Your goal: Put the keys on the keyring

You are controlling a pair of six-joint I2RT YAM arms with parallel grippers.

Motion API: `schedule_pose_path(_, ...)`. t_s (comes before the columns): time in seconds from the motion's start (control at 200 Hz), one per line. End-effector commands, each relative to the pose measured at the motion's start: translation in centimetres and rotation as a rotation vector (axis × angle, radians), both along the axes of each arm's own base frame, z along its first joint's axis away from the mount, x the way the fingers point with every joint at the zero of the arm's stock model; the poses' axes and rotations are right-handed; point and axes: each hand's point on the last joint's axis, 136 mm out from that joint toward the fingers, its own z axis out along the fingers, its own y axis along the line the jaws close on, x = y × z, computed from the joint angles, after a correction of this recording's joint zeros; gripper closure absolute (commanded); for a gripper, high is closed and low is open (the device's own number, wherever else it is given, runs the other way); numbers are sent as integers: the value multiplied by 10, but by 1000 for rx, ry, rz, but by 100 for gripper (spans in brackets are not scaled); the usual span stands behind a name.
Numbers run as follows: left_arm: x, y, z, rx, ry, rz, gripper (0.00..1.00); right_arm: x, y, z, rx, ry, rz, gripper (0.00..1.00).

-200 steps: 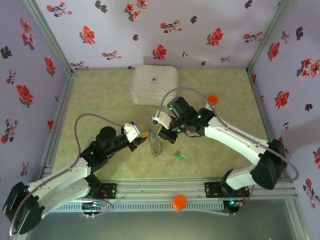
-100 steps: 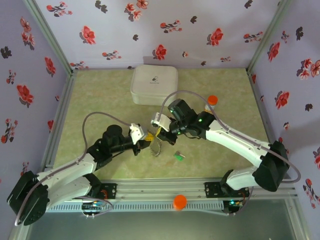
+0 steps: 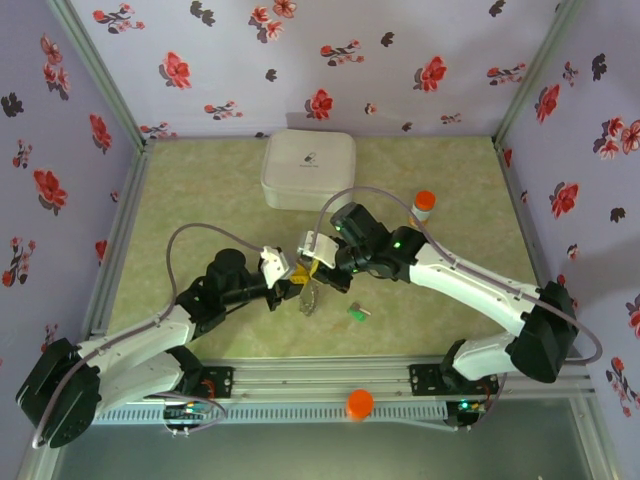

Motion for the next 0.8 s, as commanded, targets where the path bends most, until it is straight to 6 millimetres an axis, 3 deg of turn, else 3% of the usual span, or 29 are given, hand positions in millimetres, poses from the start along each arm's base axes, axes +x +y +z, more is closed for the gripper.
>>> schedule_pose_path(0.0, 0, -7, 21, -63, -52, -35, 77, 6, 5, 0, -29, -52, -4, 100)
schedule_pose_path(0.09, -1, -6, 17, -57, -48, -35, 74, 7, 6, -2, -25, -55, -9, 100)
schedule_pose_path(0.32, 0, -9, 7, -53, -36, -43, 66, -11, 24, 8, 95, -43, 116, 100)
schedule_pose_path(0.46, -2, -10, 6, -56, -36, -55, 55, -2, 27, 11, 67, -54, 93, 100)
schedule_pose_path(0.575, -2, -9, 7, -59, -46, -56, 57, -2, 24, 7, 43, -36, 104, 100)
schedule_pose_path(0.795, -5, -4, 12, -71, -62, -51, 70, 7, 15, 4, 113, -3, 61, 100)
